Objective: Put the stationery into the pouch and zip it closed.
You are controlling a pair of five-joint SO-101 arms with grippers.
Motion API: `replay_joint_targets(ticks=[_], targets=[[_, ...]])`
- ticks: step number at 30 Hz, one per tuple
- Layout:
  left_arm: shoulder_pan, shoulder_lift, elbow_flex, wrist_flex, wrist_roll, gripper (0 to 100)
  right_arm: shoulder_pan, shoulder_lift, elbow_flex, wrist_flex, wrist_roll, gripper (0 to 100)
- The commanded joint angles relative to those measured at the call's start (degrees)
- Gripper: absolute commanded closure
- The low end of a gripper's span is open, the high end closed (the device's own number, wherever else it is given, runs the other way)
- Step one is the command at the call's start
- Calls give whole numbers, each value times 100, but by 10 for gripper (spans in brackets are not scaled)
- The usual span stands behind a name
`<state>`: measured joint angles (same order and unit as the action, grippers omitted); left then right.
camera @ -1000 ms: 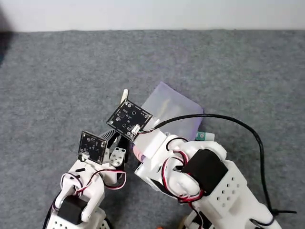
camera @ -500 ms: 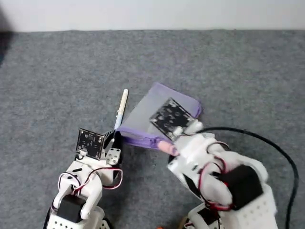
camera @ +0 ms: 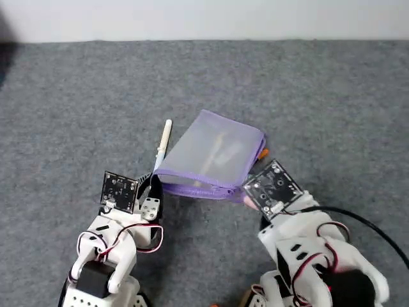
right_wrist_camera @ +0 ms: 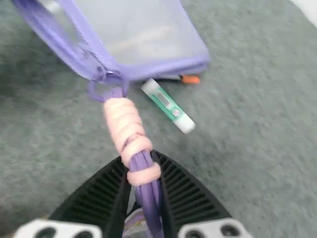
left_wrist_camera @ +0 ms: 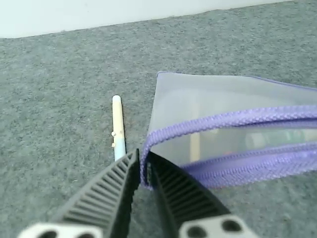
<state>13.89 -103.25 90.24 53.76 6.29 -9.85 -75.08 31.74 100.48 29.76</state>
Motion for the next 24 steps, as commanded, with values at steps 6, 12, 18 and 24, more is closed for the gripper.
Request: replay_joint_targets(ticks=[6, 12, 18, 24], targets=[[404, -44, -57, 26, -26, 987, 549, -444, 167, 207, 343, 991], [695, -35, -75, 26, -26, 930, 620, -479, 149, 224, 343, 991], [527, -35, -66, 26, -35, 990, 1182, -479, 167, 215, 264, 991], [519, -18, -57, 35, -35, 987, 1842, -479, 158, 198, 273, 991]])
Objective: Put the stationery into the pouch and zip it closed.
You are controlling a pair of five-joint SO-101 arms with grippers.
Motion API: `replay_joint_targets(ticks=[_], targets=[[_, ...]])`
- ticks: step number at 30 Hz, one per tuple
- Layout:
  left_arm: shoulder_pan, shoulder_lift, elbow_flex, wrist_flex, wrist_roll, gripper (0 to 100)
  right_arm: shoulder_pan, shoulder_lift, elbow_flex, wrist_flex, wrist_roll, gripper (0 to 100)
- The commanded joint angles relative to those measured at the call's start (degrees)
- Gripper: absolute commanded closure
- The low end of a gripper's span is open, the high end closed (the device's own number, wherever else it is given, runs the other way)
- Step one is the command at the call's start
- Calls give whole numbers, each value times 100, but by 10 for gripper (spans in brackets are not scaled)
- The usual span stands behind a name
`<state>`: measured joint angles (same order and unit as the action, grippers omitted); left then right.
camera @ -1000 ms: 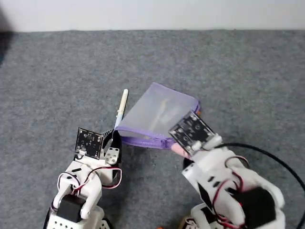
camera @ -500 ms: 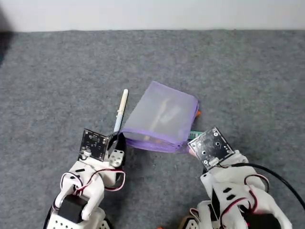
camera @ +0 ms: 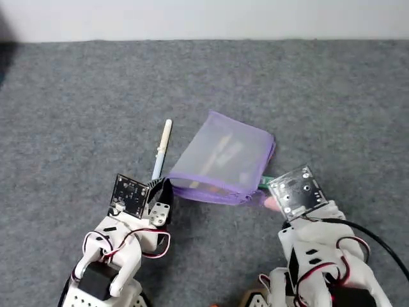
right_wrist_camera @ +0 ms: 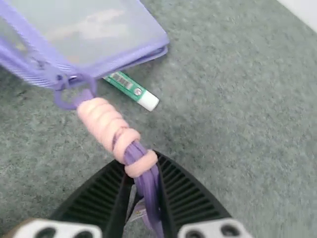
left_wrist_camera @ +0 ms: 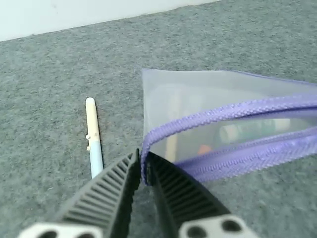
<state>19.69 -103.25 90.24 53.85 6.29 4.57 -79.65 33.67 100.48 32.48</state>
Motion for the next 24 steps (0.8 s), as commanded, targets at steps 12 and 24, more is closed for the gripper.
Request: replay_joint_targets(ticks=[12, 24], targets=[[-70, -18, -57, 26, -9, 988, 1578, -22, -44, 189, -35, 991], [0, -44, -75, -9, 0, 863, 295, -505, -149, 189, -457, 991]])
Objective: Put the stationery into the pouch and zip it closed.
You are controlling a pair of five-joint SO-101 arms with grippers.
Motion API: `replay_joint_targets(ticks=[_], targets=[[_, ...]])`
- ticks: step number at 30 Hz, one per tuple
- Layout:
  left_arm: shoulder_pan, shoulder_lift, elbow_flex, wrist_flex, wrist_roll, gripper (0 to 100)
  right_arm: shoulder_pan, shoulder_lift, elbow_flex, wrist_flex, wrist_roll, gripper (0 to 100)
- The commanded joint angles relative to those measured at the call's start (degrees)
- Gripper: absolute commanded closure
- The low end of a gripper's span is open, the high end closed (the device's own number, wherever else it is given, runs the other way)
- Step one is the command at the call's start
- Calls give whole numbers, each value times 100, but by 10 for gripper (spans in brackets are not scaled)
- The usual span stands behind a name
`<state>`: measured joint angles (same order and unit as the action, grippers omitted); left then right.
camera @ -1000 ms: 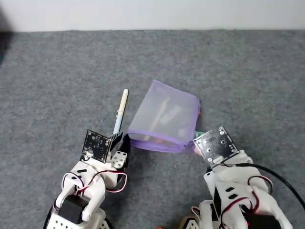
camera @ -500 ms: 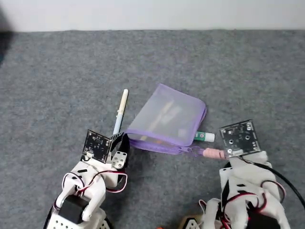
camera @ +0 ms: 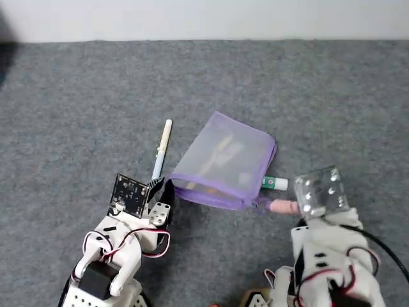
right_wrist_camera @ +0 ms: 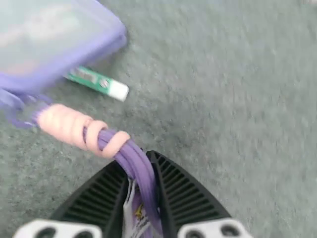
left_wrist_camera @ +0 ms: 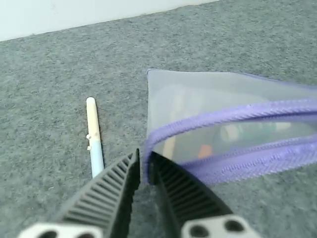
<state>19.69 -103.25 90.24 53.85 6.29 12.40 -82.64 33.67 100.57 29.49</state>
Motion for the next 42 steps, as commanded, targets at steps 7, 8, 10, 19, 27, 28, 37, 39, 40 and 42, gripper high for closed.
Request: replay_joint_targets(ticks=[7, 8, 10, 19, 27, 28, 37, 39, 40, 42], targets=[[273, -18, -48, 18, -18, 835, -1349, -611, -501, 75, -387, 991], [396, -18, -48, 18, -9, 835, -1358, -611, -571, -4, -369, 991], [651, -9, -40, 18, 0, 835, -1376, -611, -659, -207, -360, 991], [923, -35, 435, -97, -26, 923, -1385, -611, -809, -462, -343, 991], [914, -18, 532, -651, -202, 987, -1393, -637, -818, -470, -193, 991], [905, -26, 479, -607, -237, 987, -1393, -655, -818, -505, -211, 991], [-387, -35, -1059, 53, -730, 987, -1393, -611, -413, -2114, -440, 991], [-695, -44, -1367, 185, -1055, 987, -1393, -611, -158, -2651, -448, 991], [-835, -44, -1543, 246, -1169, 987, -1446, -611, -26, -2870, -457, 991], [-1090, -44, -1833, 343, -1336, 987, -1675, -611, 220, -3257, -589, 991]])
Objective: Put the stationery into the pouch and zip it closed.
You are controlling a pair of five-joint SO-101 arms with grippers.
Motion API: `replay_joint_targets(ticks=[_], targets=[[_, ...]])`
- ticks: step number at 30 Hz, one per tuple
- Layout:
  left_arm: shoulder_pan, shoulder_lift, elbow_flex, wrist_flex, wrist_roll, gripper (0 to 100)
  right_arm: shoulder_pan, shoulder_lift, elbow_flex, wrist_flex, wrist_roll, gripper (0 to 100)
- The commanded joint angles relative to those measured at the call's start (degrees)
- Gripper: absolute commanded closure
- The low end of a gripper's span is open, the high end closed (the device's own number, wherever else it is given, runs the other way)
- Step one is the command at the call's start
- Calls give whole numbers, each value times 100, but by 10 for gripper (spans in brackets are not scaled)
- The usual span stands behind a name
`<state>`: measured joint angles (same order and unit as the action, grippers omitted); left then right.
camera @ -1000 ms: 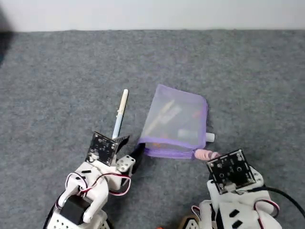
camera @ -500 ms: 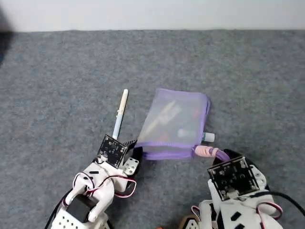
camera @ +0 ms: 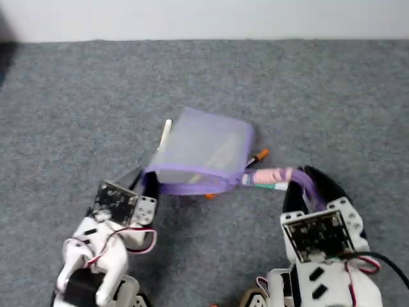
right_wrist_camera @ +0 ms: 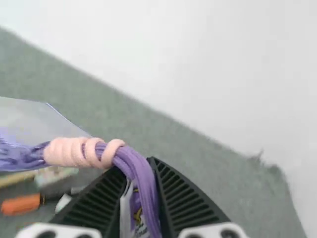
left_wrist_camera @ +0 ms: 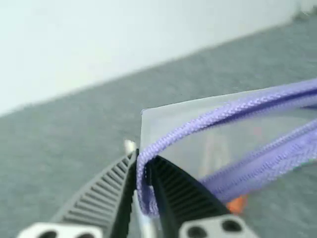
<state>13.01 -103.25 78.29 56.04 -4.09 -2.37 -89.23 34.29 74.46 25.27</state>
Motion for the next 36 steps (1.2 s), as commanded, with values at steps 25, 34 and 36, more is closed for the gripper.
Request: replay_joint_targets(ticks=[25, 34, 36], targets=[[-2796, -44, -2738, 3051, -545, 987, -2756, 857, 2479, -3327, -2110, 991], [-2866, -44, -2668, 3560, -536, 987, -3134, 1587, 2488, -3512, -2303, 990], [-2866, -44, -2589, 3552, -536, 987, -3134, 1596, 2470, -3020, -2312, 983]])
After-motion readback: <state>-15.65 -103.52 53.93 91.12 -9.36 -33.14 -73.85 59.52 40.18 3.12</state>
